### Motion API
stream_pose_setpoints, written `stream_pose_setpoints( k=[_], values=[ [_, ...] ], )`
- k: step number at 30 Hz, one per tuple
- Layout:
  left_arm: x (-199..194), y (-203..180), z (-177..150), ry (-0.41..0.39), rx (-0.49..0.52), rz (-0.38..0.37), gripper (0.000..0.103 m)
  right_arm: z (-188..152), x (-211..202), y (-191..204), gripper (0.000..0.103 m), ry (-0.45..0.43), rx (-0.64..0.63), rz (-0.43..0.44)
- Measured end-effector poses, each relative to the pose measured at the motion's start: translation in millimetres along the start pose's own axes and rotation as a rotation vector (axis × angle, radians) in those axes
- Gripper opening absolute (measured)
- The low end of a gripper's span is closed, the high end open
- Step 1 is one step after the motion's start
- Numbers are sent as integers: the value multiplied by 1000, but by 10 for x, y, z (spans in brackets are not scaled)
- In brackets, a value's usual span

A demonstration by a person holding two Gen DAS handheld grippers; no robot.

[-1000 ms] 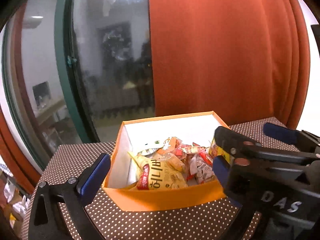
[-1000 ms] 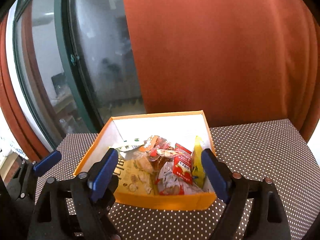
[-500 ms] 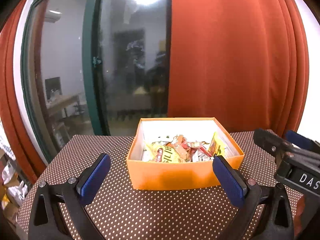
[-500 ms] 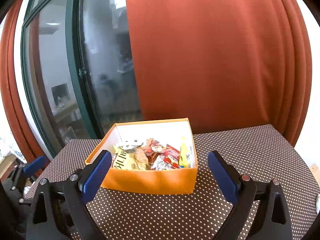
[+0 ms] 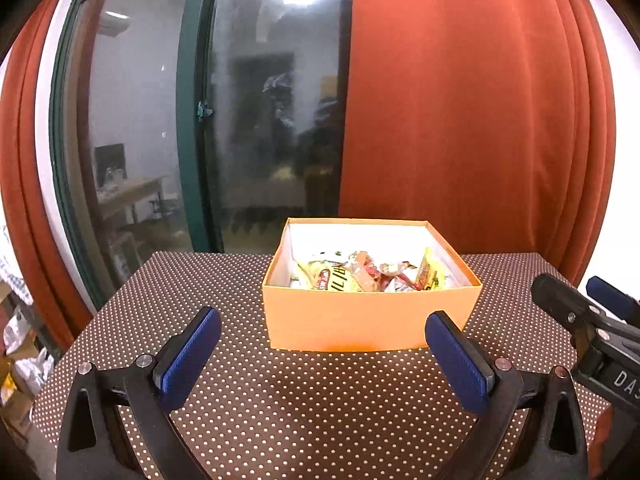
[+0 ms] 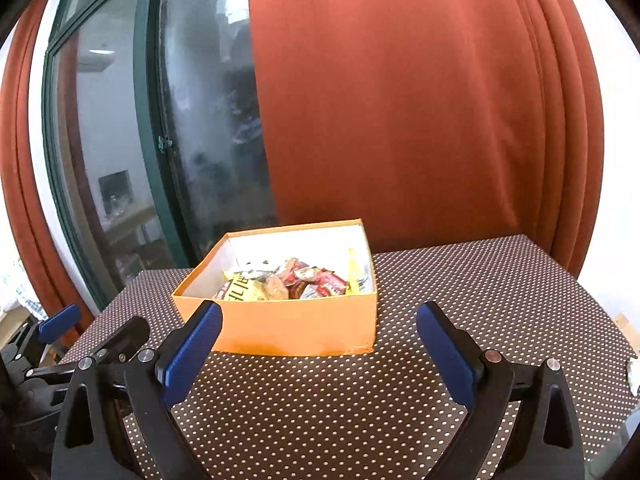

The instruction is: Organize snacks

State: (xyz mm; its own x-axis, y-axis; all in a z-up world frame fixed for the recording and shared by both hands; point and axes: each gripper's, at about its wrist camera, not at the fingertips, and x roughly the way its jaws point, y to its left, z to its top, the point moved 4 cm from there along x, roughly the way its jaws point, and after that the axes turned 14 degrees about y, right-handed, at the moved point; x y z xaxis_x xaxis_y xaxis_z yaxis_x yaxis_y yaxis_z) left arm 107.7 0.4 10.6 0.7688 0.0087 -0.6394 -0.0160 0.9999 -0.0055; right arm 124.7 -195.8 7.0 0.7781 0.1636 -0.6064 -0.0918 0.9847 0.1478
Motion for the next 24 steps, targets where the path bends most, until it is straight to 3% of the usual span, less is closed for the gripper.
stream_pose_setpoints(
  k=[24],
  values=[
    [18,-87,-10,-8,-1,27,102,-72,-54,-107,99,3,16,-13]
  ],
)
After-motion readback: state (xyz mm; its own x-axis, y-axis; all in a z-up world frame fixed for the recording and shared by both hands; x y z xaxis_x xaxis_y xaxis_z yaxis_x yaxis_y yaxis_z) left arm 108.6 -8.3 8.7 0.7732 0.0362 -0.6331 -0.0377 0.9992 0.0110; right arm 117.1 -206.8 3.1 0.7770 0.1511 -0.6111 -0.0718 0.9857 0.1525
